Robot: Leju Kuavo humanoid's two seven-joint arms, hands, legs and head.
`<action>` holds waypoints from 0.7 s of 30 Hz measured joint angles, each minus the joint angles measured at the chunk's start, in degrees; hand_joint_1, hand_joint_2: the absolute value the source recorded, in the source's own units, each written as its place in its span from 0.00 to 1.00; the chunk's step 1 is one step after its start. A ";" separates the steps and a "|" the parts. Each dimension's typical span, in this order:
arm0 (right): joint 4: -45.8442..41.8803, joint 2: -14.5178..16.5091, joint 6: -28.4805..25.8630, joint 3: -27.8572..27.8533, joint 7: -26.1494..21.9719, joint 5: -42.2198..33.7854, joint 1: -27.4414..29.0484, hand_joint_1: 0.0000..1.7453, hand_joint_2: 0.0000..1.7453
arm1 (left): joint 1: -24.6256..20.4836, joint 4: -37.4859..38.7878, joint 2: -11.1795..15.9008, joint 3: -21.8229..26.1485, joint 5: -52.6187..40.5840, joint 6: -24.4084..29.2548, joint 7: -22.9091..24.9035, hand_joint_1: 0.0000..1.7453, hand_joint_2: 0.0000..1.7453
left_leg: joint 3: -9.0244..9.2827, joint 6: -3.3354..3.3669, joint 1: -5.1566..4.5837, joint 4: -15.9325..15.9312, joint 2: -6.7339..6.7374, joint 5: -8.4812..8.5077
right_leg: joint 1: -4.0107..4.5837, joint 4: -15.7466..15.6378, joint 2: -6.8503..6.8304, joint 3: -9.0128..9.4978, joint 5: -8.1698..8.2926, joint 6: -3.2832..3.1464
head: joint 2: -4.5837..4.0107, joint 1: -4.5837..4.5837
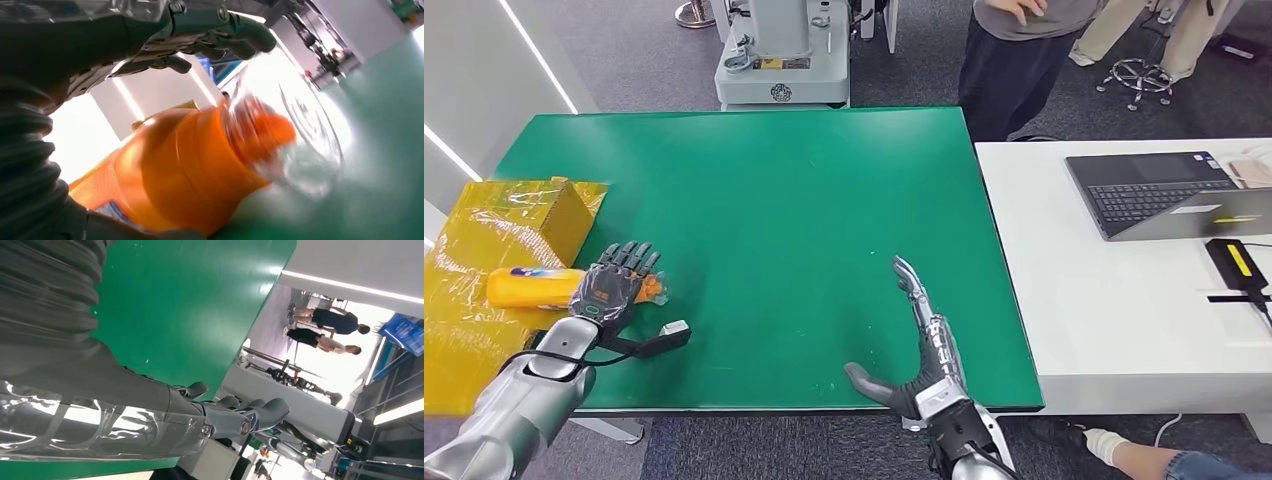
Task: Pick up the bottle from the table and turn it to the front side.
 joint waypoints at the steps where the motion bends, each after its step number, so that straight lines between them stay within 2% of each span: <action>1: 0.00 0.00 -0.11 0.05 0.01 -0.02 0.02 0.00 1.00 | 1.32 -2.33 0.03 1.60 0.88 1.19 -1.01 0.00 1.00 | -0.01 0.00 0.00 0.00 0.01 0.00 | 0.00 -0.01 0.01 -0.01 0.00 0.00 | 0.00 0.00; 3: 0.00 0.00 -0.33 0.18 0.20 -0.06 0.04 0.00 1.00 | 4.15 -8.21 -0.29 5.51 2.92 2.57 -4.41 0.00 1.00 | -0.02 0.00 -0.01 0.01 0.01 0.00 | -0.01 -0.03 0.02 -0.03 0.00 0.00 | 0.00 0.02; 5: -0.01 0.00 -0.68 0.34 0.55 -0.14 0.08 0.00 1.00 | 6.97 -16.08 -1.76 11.45 6.22 3.06 -12.54 0.00 1.00 | -0.06 0.00 -0.03 0.04 0.02 -0.01 | -0.03 -0.05 0.03 -0.10 0.00 0.01 | 0.00 0.00; 8: -0.01 0.00 -1.26 0.62 0.96 -0.40 -0.01 0.00 1.00 | 10.04 -29.59 -7.23 23.87 15.62 3.20 -29.96 0.00 1.00 | -0.19 0.02 -0.03 0.08 0.00 -0.02 | -0.05 -0.06 -0.01 -0.14 0.01 0.02 | 0.00 0.05; 10: 0.00 0.00 -1.55 0.92 1.06 -0.56 -0.10 0.00 1.00 | 11.01 -37.12 -10.57 29.81 22.21 3.25 -35.21 0.00 1.00 | -0.18 0.04 -0.03 0.09 0.14 -0.06 | -0.05 -0.06 0.13 -0.12 0.04 0.02 | 0.00 0.03; 13: 0.00 0.00 -1.78 1.24 1.14 -0.78 -0.12 0.00 1.00 | 11.46 -44.56 -13.79 34.90 26.04 3.26 -36.11 0.00 1.00 | -0.15 0.06 -0.03 0.09 0.14 -0.07 | -0.05 -0.07 0.10 -0.11 0.05 0.01 | 0.00 0.02; 15: 0.00 0.00 -1.82 1.51 1.11 -1.07 -0.16 0.00 1.00 | 12.11 -49.12 -15.59 36.06 31.59 3.26 -36.14 0.00 1.00 | -0.16 0.07 -0.02 0.09 0.04 -0.05 | -0.03 -0.07 -0.03 -0.10 0.04 0.01 | 0.00 0.03; 18: 0.02 0.00 -1.83 1.85 1.01 -1.52 -0.21 0.00 1.00 | 12.89 -55.89 -18.50 35.21 44.33 3.26 -36.19 0.00 1.00 | -0.16 0.07 -0.01 0.09 0.01 -0.04 | -0.02 -0.07 -0.06 -0.07 0.04 0.01 | 0.00 0.02; 21: 0.09 0.00 -1.77 2.02 0.97 -1.72 -0.36 0.00 1.00 | 13.33 -60.43 -20.77 33.30 50.26 3.25 -36.22 0.00 1.00 | -0.15 0.07 -0.01 0.09 -0.03 -0.04 | -0.02 -0.07 -0.09 -0.04 0.04 0.01 | 0.00 0.02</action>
